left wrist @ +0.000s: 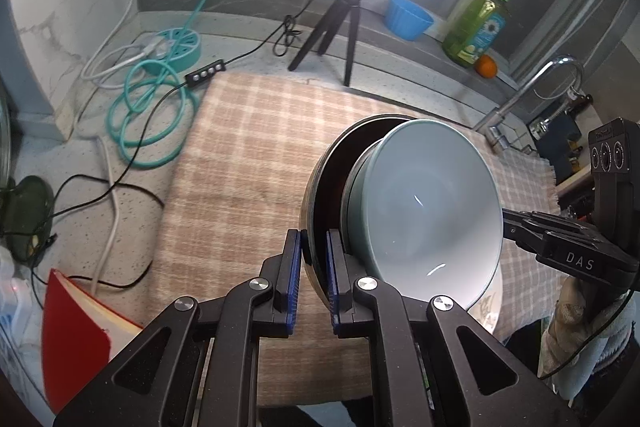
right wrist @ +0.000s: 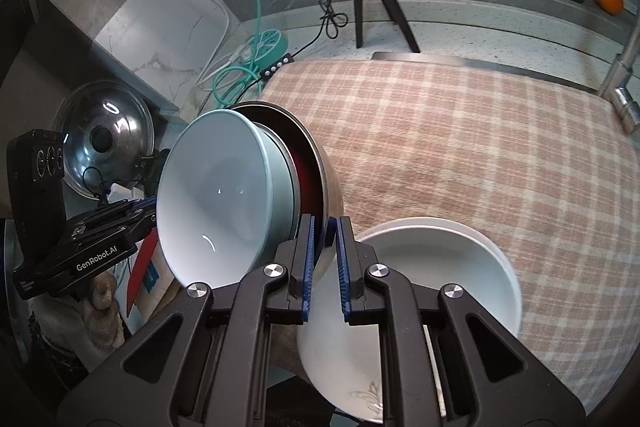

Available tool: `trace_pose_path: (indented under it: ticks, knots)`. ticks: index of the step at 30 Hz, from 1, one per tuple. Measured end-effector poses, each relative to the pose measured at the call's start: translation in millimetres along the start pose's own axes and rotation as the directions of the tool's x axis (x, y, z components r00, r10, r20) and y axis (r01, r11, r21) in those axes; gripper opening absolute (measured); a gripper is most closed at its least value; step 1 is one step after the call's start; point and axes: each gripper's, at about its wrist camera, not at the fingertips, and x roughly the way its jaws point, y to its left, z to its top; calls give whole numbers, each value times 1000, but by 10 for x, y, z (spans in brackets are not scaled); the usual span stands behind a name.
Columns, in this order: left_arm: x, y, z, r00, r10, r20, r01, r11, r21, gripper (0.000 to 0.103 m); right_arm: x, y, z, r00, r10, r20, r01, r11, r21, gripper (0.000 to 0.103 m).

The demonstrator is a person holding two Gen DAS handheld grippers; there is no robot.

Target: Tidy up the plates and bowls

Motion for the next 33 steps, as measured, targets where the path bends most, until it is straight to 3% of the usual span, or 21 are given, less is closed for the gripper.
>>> trace_pose_path:
  ticks: [15, 33]
  knots:
    - [176, -687, -130, 996, -68, -64, 72, 995, 67, 9, -447, -605, -319, 999, -40, 1, 40, 996, 78, 11]
    - [419, -958, -384, 984, -83, -161, 97, 992, 79, 9, -488, -984, -718, 998, -46, -54, 54, 986, 157, 11]
